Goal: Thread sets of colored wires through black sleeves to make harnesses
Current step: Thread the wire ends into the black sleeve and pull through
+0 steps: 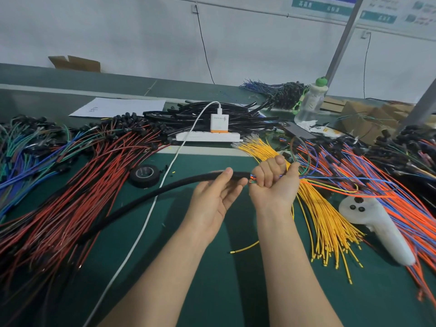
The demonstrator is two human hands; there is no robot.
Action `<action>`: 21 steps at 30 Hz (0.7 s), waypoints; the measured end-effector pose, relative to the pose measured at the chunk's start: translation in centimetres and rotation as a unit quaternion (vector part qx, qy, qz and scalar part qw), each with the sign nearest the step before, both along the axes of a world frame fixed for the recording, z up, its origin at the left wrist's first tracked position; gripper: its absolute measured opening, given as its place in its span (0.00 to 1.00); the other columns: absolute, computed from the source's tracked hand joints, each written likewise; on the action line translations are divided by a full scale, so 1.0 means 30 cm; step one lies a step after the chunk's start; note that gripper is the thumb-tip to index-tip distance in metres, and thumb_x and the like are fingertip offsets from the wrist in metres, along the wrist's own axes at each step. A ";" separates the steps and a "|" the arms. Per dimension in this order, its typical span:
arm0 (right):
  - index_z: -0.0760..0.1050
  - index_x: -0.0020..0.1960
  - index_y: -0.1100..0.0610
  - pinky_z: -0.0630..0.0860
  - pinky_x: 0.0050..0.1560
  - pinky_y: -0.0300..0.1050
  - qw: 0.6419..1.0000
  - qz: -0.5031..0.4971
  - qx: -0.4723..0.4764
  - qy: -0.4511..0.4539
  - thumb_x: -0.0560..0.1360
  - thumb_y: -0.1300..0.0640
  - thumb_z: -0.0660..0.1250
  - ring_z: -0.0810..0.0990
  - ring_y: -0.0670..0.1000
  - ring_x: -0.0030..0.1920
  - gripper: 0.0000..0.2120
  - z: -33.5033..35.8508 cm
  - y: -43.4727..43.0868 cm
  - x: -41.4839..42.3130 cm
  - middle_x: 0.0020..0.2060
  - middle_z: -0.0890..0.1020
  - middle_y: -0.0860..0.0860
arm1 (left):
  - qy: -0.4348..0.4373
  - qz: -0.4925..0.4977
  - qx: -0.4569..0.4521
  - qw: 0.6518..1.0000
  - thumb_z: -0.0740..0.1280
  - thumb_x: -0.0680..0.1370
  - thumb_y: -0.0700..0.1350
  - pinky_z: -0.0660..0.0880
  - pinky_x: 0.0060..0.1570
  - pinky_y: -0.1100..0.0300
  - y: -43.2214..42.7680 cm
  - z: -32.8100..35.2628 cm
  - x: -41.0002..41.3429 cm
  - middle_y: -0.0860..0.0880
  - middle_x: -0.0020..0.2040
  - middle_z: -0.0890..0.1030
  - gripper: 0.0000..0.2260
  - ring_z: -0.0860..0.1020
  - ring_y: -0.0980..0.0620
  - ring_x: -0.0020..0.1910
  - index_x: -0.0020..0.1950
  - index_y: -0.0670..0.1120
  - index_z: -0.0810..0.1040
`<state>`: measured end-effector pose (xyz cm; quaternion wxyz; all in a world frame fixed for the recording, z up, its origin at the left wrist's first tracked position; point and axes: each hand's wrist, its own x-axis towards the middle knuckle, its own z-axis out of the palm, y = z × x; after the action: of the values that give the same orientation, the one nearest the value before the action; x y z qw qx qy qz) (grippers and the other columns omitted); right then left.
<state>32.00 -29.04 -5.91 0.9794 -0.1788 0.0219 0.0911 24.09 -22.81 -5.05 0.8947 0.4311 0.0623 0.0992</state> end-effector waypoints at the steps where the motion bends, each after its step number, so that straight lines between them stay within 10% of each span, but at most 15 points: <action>1: 0.66 0.34 0.54 0.51 0.18 0.35 0.999 0.005 0.050 -0.006 0.83 0.42 0.47 0.51 0.43 0.19 0.25 0.031 -0.024 -0.003 0.19 0.60 0.44 | 0.007 0.024 -0.016 1.000 0.62 0.79 0.37 0.79 0.41 0.68 0.024 -0.017 0.014 0.42 0.39 0.81 0.07 0.82 0.53 0.38 0.42 0.40 0.75; 14: 0.66 0.29 0.56 0.49 0.17 0.36 0.998 0.060 0.005 -0.002 0.82 0.41 0.48 0.55 0.44 0.16 0.29 0.055 -0.065 -0.004 0.17 0.58 0.46 | 0.027 0.058 0.119 0.991 0.64 0.78 0.37 0.78 0.35 0.65 0.057 -0.061 0.030 0.46 0.36 0.83 0.03 0.82 0.52 0.35 0.45 0.42 0.74; 21: 0.65 0.30 0.56 0.50 0.17 0.36 0.998 -0.009 0.057 0.008 0.83 0.42 0.48 0.54 0.45 0.16 0.27 0.048 -0.044 -0.012 0.18 0.59 0.46 | -0.012 0.003 0.032 0.999 0.62 0.79 0.35 0.78 0.40 0.67 0.052 -0.061 0.025 0.48 0.37 0.83 0.06 0.82 0.54 0.38 0.52 0.42 0.77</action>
<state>31.65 -30.36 -4.48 0.9886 -0.1215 0.0263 0.0846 24.84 -21.25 -6.89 0.8810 0.4579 0.0494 0.1085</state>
